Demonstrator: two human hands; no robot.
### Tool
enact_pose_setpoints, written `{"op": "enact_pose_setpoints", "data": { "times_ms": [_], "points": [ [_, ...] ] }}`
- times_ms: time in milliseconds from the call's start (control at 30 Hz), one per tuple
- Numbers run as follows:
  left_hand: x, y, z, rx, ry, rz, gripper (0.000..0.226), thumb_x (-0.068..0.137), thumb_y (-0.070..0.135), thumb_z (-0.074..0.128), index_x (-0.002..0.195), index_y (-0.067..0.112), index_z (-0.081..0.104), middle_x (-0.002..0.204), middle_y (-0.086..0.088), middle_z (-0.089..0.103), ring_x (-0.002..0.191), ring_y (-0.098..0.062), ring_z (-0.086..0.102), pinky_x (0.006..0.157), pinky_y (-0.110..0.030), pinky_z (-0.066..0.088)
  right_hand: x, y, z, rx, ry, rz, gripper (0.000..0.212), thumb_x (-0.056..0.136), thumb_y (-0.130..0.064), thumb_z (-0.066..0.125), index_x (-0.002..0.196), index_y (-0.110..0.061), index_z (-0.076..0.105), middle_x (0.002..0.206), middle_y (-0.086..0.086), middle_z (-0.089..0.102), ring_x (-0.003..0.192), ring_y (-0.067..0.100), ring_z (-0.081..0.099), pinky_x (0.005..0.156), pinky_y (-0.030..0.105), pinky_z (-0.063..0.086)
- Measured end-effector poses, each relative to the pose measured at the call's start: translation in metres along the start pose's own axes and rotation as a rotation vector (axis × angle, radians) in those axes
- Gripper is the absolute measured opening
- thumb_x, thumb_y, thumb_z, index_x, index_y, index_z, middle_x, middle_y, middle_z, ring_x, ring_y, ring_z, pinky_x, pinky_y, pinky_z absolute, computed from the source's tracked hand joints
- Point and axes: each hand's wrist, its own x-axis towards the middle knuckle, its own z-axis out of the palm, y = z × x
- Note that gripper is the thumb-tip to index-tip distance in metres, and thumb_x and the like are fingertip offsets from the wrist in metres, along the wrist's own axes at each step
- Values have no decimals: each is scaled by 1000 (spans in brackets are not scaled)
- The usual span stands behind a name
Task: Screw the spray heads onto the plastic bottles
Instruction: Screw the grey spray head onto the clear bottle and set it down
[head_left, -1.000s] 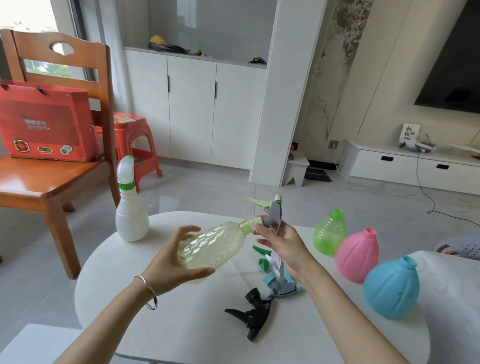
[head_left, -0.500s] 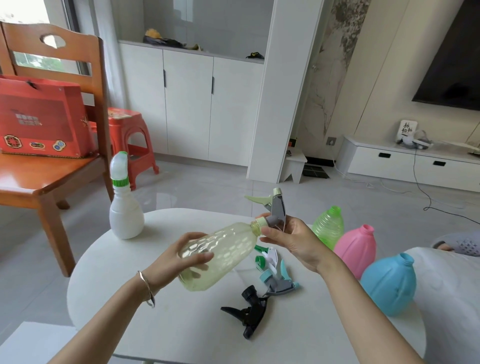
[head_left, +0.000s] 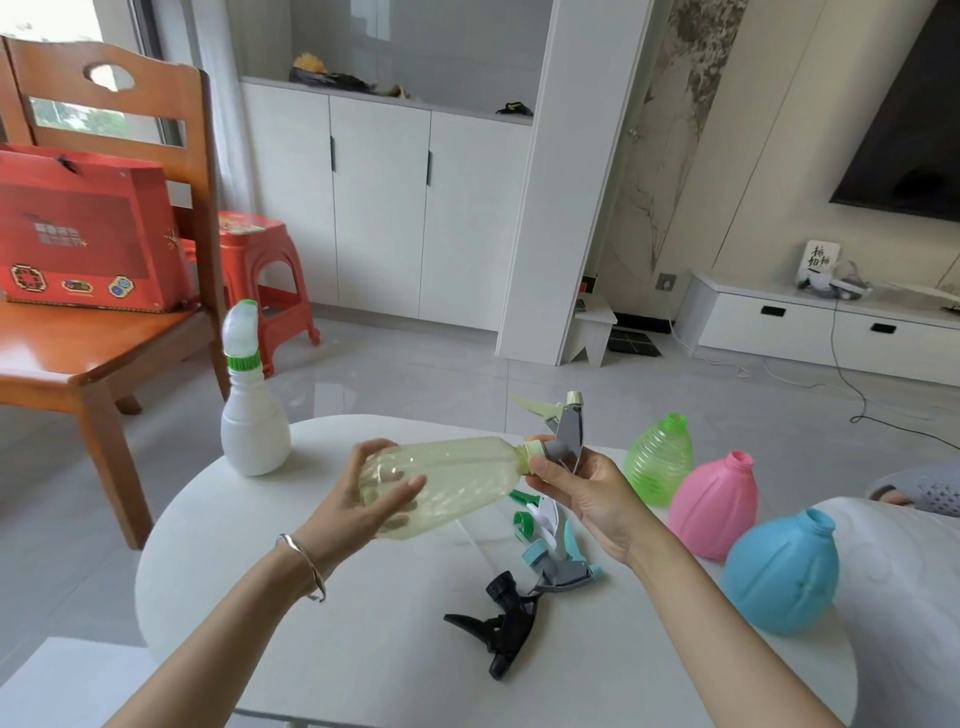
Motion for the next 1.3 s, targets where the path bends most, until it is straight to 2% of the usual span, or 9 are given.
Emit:
{"op": "enact_pose_setpoints", "data": {
  "times_ms": [167,300,400,567,733,900,1100,1233,1300],
  "points": [
    [1,-1,-9,-137,-165,-111,103,47,40,90,136,27,40,140,-10,50,122,-23,55,113,-43,33,0,3,2,51,-8,23,27,61,-17,78,87,-9,73,105,3,69,91,11,68,78,21,55],
    [-1,7,-9,-2,-138,-295,81,56,80,51,125,38,43,122,-11,61,89,-31,72,77,-37,58,-2,6,4,1,-25,20,26,64,-14,75,88,-5,70,109,1,68,94,15,66,83,23,55],
    [-1,6,-10,71,-52,-221,71,64,66,55,129,41,41,114,-13,63,76,-27,72,66,-33,58,-3,7,6,-14,-9,27,28,65,-14,73,90,-3,69,109,1,68,94,16,66,84,24,55],
    [-2,6,-13,-60,-162,-54,91,64,21,84,139,38,35,130,-1,56,114,-20,61,100,-34,46,-2,2,3,142,61,64,28,64,-9,71,92,-4,68,96,1,71,84,10,69,81,22,57],
    [-2,15,-6,16,-77,-99,51,80,54,52,129,48,40,117,-9,55,98,-19,58,85,-32,51,-3,10,7,134,66,84,22,63,-9,72,85,-5,70,94,2,72,79,12,70,71,20,57],
    [-2,11,-11,1,-95,41,94,67,12,83,145,23,31,136,-2,52,124,-13,51,99,-28,41,0,8,3,228,96,85,21,65,-9,71,85,-5,69,83,6,74,73,15,71,69,20,57],
    [-5,10,-4,110,-104,-149,53,79,54,53,129,52,36,128,-8,51,105,-22,59,84,-34,54,-1,13,6,167,108,95,23,64,-10,73,86,-4,69,82,5,73,74,13,71,69,20,57],
    [-2,7,-8,30,-90,-24,106,59,19,89,146,27,28,137,-5,49,121,-19,53,103,-37,44,-1,8,4,201,119,93,21,65,-7,71,85,-4,68,80,5,74,72,15,72,68,20,58],
    [-1,5,-8,-79,-156,-58,106,62,24,87,147,23,24,145,-9,41,130,-21,45,112,-41,34,-1,9,6,198,106,90,27,64,-8,72,90,-1,67,84,7,73,75,16,72,70,21,58]
  ]
}}
